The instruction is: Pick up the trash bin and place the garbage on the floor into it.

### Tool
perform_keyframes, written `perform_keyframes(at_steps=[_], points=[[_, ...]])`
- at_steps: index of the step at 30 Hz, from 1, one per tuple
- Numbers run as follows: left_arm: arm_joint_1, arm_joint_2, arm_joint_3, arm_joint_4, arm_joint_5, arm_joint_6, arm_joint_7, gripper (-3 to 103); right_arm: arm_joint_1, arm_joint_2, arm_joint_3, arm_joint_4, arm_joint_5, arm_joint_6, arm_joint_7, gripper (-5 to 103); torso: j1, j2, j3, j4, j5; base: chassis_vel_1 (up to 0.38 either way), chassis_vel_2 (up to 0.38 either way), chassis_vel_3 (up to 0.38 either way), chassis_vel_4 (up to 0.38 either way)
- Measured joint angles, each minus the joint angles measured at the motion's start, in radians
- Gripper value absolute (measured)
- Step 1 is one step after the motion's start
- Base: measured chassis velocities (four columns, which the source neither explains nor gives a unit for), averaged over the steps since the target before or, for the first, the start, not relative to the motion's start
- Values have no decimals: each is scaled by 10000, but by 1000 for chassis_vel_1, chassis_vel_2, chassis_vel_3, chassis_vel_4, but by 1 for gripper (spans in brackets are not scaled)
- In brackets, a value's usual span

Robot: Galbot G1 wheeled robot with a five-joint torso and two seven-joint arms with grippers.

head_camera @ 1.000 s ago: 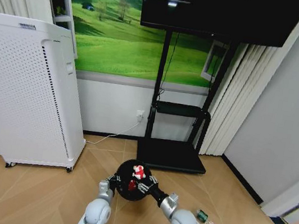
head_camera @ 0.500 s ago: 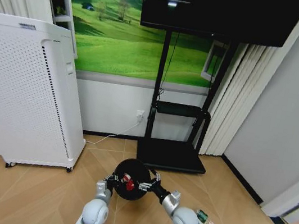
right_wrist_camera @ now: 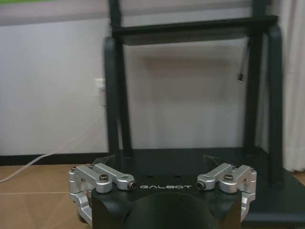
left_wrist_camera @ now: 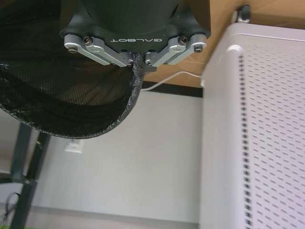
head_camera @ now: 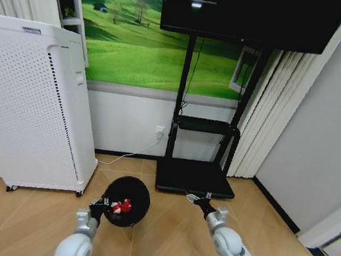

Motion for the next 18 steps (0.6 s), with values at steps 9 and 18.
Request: perform_keyframes(at_steps=[9,18], points=[[916,165,-975,-1162,-402,11,-53,3,-610,497,1308,-317,164,-485,690,100,0,0,0,-2,1,0,0,0,0],[1743,399,-1447,-1768,-460,-61,27,3,-1172,562,1867,-176,29,-758,1153,100,0,1,0,-1,0,0,0,0,0]])
